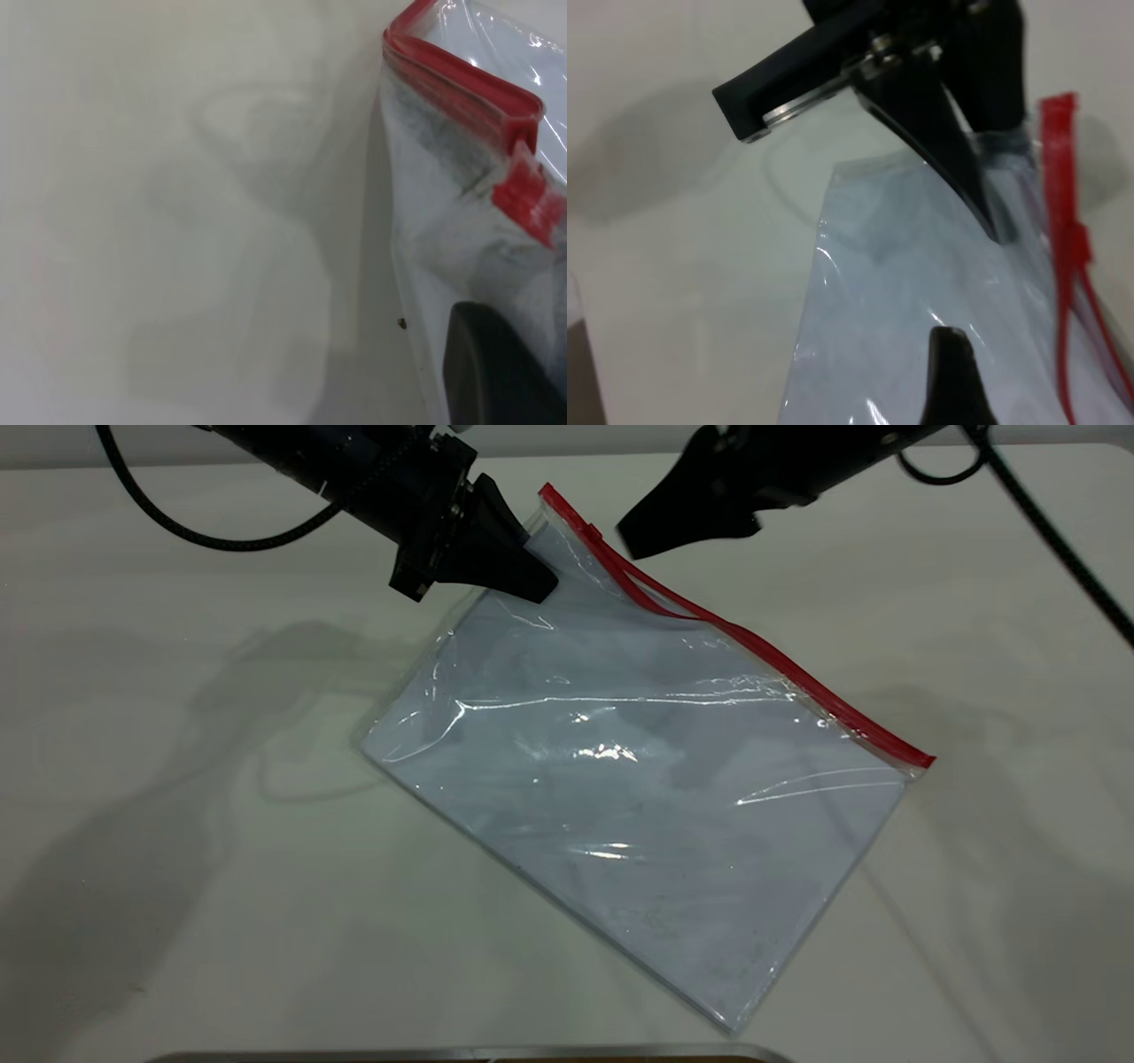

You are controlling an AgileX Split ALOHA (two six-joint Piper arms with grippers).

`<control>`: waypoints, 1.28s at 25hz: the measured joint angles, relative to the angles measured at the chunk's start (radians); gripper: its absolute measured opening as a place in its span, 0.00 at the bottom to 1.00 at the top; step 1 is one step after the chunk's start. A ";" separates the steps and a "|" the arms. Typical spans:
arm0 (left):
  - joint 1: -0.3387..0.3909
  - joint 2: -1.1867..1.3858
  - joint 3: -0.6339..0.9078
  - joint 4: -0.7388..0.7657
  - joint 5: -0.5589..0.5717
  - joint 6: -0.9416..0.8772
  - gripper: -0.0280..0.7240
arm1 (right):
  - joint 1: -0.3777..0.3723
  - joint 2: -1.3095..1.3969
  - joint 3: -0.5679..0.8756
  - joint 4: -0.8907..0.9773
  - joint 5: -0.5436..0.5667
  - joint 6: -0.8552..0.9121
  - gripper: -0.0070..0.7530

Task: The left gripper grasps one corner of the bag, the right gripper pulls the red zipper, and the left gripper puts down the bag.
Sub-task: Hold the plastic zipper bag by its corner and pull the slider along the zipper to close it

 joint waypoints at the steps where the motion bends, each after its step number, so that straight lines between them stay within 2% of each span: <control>1: 0.000 0.000 0.000 0.000 0.000 0.002 0.11 | 0.013 0.008 -0.009 0.003 -0.013 -0.004 0.72; 11: 0.000 0.001 0.000 -0.005 0.000 0.002 0.11 | 0.059 0.055 -0.093 0.022 -0.042 0.008 0.69; 17: -0.010 0.006 0.000 -0.044 0.001 0.002 0.11 | 0.059 0.055 -0.094 0.043 -0.106 0.009 0.51; 32: -0.012 0.007 0.000 -0.102 0.001 0.002 0.11 | 0.059 0.055 -0.095 0.043 -0.096 0.019 0.15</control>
